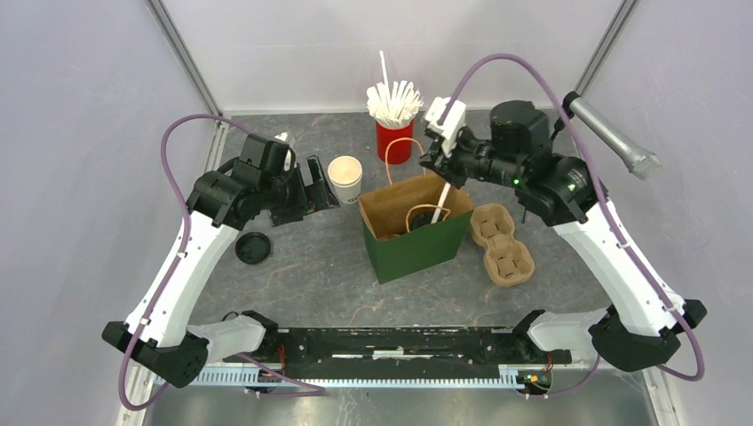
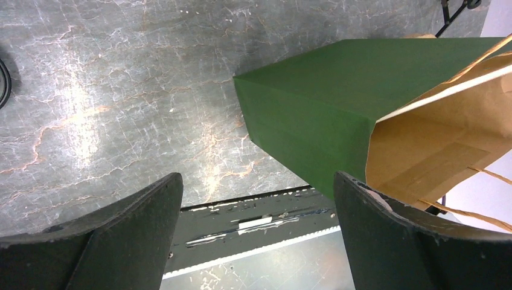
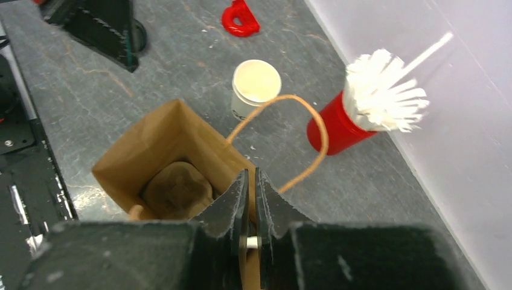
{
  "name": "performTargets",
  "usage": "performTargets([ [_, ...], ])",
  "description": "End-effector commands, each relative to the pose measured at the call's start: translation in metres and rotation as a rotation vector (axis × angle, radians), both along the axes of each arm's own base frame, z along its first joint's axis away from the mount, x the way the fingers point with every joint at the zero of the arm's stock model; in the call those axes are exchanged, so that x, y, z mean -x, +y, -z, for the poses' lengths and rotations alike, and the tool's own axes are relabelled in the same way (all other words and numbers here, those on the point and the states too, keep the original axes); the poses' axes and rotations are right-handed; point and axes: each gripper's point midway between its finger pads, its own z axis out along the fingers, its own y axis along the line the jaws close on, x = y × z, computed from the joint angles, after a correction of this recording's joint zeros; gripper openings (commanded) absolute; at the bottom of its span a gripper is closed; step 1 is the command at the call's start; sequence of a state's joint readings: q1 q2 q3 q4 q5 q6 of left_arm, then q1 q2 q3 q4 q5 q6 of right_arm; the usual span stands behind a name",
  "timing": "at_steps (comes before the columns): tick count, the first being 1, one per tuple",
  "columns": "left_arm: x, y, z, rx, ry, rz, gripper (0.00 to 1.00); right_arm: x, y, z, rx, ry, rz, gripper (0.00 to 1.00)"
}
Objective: Pack the takeout coffee
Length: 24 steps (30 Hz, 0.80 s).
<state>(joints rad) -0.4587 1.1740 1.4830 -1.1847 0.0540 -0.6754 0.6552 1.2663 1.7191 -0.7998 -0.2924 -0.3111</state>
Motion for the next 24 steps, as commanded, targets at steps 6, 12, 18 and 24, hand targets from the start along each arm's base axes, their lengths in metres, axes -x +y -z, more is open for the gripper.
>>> performTargets([
  [6, -0.006, 0.008, -0.006, 0.013, -0.053, -0.001, 1.0, 0.01, 0.066, -0.002, -0.077, 0.002, -0.074, 0.13],
  [12, -0.008, 0.006, -0.02, 0.037, -0.079, 0.018, 1.0, 0.01, 0.073, -0.031, -0.231, -0.004, -0.056, 0.32],
  [18, -0.011, -0.013, -0.088, 0.149, -0.215, 0.108, 1.0, 0.001, 0.033, -0.071, -0.364, -0.1, 0.147, 0.97],
  [24, -0.007, -0.021, -0.161, 0.263, -0.482, 0.176, 1.0, 0.006, -0.034, -0.064, -0.563, -0.141, 0.41, 0.98],
])
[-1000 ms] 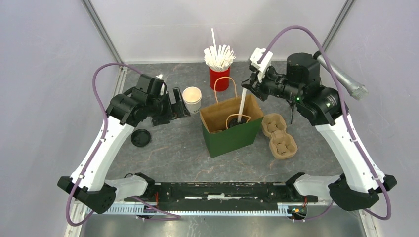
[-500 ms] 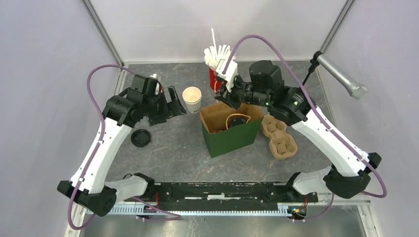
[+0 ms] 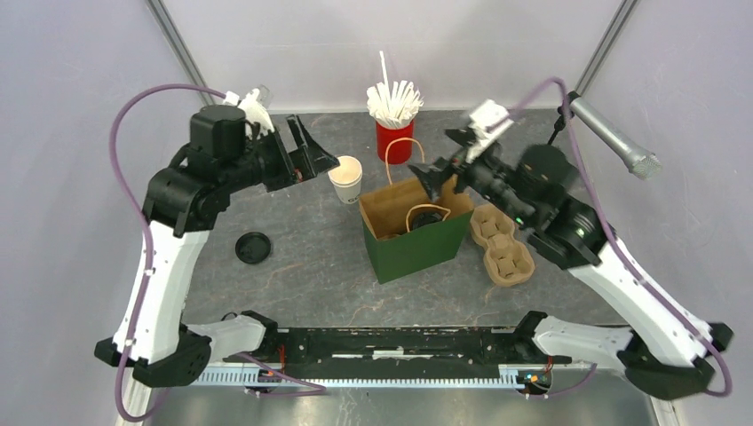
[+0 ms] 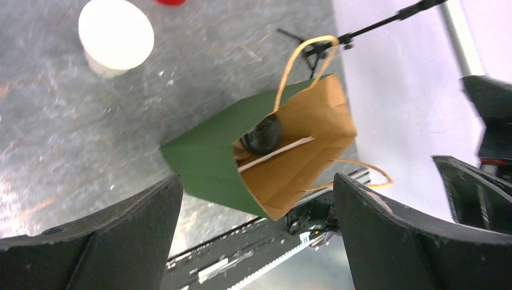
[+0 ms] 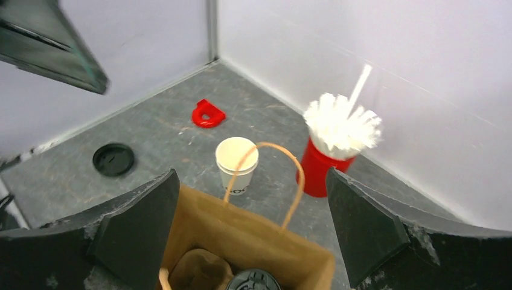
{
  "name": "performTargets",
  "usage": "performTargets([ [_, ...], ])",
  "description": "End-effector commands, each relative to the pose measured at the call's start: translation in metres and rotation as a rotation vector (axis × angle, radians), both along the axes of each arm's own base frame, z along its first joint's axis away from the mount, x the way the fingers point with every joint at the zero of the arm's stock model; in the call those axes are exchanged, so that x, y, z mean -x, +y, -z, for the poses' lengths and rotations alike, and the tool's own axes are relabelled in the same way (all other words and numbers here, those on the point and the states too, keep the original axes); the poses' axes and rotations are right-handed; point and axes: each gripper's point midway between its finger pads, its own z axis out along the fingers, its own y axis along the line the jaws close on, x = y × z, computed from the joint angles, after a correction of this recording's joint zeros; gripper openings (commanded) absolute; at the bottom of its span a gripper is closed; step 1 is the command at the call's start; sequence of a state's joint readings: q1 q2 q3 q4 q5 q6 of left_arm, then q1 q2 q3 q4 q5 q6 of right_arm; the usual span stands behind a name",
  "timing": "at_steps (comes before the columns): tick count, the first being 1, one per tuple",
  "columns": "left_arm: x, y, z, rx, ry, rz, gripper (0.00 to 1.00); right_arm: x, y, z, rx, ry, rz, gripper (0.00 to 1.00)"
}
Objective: Pack the takeout coffee
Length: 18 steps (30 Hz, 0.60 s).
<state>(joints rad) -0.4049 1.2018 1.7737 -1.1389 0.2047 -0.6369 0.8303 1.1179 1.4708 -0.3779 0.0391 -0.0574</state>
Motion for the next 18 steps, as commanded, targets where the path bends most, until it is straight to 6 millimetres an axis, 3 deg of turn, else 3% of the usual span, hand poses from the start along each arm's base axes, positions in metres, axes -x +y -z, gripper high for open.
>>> performTargets([
  [1, 0.007, -0.001, -0.059, 0.075, -0.283, 0.067, 1.0, 0.002, -0.061, -0.022, -0.277, -0.022, 0.255, 0.98],
  [4, 0.016, 0.012, -0.067, 0.072, -0.4, 0.026, 1.0, 0.009, -0.079, -0.002, -0.326, 0.06, 0.317, 0.98],
  [12, 0.044, 0.048, -0.022, -0.017, -0.436, -0.056, 1.0, 0.022, -0.103, 0.046, -0.281, 0.229, 0.414, 0.98],
  [18, 0.046, 0.048, -0.005, -0.013, -0.375, -0.072, 1.0, 0.028, -0.105, 0.05, -0.261, 0.196, 0.378, 0.98],
])
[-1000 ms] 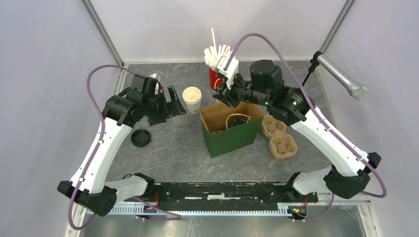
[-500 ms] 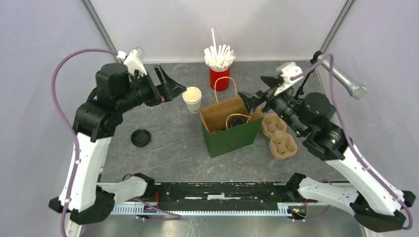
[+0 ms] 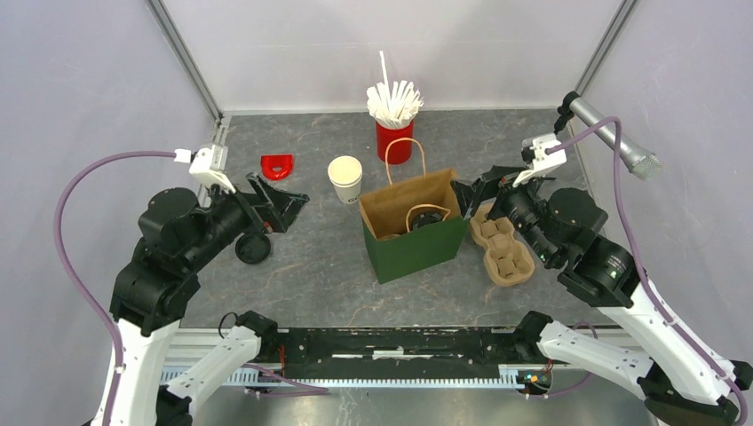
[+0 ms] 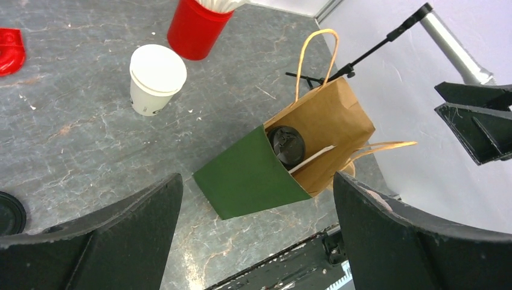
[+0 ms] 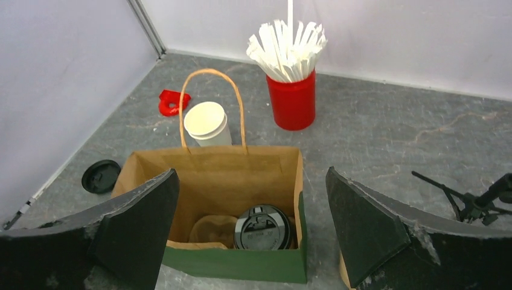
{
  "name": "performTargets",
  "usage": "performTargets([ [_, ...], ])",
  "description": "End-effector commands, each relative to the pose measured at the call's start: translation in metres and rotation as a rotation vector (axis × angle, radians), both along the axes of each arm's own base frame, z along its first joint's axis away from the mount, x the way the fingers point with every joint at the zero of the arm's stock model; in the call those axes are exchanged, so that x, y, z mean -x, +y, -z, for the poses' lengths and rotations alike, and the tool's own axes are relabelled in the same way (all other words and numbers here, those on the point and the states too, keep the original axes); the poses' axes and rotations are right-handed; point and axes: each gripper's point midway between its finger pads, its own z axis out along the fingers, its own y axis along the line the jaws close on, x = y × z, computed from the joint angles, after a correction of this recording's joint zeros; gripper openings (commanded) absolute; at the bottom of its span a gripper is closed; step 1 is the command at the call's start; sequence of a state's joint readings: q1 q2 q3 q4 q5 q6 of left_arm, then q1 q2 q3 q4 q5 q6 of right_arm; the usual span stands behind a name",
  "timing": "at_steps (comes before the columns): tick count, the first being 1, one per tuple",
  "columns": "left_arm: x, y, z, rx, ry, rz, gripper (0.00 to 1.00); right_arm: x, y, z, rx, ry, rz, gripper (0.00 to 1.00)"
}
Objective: Pack the takeout coffee
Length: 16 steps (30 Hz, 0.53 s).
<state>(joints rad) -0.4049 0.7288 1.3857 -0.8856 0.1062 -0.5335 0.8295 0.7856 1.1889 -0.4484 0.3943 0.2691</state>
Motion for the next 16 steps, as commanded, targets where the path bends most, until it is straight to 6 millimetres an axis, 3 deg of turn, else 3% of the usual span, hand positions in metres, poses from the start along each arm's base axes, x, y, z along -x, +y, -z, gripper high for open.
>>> performTargets([
  [1, -0.013, 0.0, 0.008, -0.027, 0.012, -0.021, 1.0, 0.004, -0.007, 0.006, -0.025, -0.002, 0.015, 0.98],
  [16, -0.019, -0.01, 0.013, -0.025, 0.053, 0.015, 1.0, 0.006, -0.006, 0.001, -0.083, -0.042, 0.002, 0.98],
])
